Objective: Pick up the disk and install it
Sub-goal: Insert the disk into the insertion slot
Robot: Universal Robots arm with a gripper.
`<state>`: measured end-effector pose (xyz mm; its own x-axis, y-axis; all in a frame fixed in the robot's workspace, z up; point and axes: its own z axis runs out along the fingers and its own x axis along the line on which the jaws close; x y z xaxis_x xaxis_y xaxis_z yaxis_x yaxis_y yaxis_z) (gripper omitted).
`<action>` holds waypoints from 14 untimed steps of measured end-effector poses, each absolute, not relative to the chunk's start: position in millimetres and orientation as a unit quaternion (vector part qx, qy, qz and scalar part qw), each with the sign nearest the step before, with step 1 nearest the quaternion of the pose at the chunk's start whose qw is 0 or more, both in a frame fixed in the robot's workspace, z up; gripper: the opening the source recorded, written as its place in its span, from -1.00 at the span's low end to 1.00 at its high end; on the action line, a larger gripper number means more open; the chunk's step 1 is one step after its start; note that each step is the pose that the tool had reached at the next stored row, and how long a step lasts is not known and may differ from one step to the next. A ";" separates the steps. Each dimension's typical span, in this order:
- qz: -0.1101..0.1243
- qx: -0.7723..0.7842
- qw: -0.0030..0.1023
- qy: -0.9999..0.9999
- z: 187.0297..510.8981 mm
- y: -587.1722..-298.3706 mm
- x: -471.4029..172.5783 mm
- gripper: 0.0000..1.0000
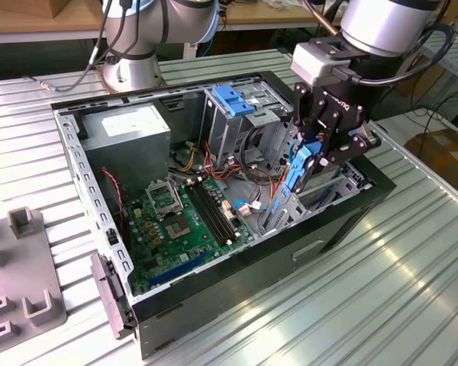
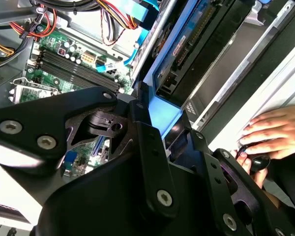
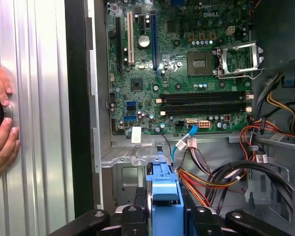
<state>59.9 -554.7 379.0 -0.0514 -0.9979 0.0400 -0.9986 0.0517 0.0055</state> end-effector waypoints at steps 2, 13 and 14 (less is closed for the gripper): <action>0.012 0.689 0.017 -0.725 377.5 -554.8 60.0 -0.26; 0.010 0.689 0.019 -0.725 367.5 -555.4 60.8 -0.26; 0.009 0.689 0.019 -0.725 366.9 -555.5 60.8 -0.26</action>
<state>60.8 -555.5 366.9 -0.0512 -0.9979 0.0403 -0.9986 0.0517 0.0124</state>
